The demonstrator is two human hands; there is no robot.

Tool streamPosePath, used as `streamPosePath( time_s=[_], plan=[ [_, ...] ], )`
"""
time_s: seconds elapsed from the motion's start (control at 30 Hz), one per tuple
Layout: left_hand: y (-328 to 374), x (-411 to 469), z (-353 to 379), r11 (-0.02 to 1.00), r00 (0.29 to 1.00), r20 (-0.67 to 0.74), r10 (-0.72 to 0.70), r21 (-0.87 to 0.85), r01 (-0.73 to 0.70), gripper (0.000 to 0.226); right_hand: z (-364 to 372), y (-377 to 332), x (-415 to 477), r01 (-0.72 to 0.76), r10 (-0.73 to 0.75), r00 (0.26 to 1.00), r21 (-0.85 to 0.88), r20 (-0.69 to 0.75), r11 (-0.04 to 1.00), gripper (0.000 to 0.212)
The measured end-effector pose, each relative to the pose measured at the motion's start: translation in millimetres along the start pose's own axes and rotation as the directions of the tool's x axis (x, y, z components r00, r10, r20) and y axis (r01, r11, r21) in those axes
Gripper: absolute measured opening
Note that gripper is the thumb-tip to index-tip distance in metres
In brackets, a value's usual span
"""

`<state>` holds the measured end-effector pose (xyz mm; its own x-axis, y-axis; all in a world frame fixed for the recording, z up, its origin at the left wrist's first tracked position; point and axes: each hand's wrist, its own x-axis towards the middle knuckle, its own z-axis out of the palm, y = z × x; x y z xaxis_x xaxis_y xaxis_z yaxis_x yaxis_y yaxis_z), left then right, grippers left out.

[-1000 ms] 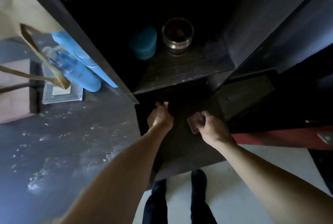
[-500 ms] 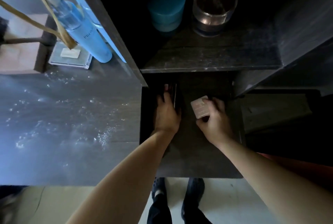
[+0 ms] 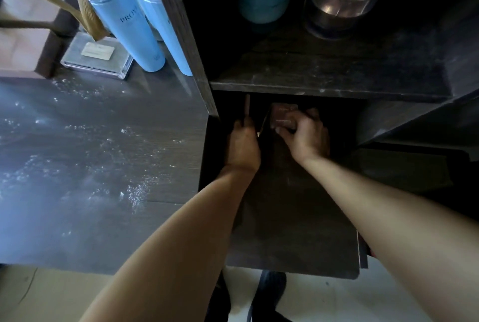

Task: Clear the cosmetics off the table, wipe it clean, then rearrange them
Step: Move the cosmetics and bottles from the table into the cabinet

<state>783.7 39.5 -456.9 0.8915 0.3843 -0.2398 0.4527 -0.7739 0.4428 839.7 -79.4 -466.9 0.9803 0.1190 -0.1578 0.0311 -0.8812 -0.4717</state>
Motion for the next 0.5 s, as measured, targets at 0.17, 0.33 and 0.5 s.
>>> streamPosePath(
  time_s=[0.17, 0.33, 0.5],
  plan=[
    [4, -2, -8, 0.999, 1.000, 0.018, -0.005, 0.034, 0.005, 0.042, -4, -8, 14, 0.028, -0.028, 0.999, -0.013, 0.034, 1.000, 0.036],
    [9, -29, -39, 1.000, 0.991, 0.137, -0.005, 0.016, 0.003, 0.049, -23, -14, -12, 0.018, -0.014, 0.992, -0.035, 0.122, 0.999, 0.039],
    [20, -80, -94, 0.999, 0.984, 0.173, 0.049, -0.014, -0.048, 0.040, -70, -23, -68, 0.004, 0.008, 0.986, -0.068, 0.169, 0.998, 0.032]
  ],
)
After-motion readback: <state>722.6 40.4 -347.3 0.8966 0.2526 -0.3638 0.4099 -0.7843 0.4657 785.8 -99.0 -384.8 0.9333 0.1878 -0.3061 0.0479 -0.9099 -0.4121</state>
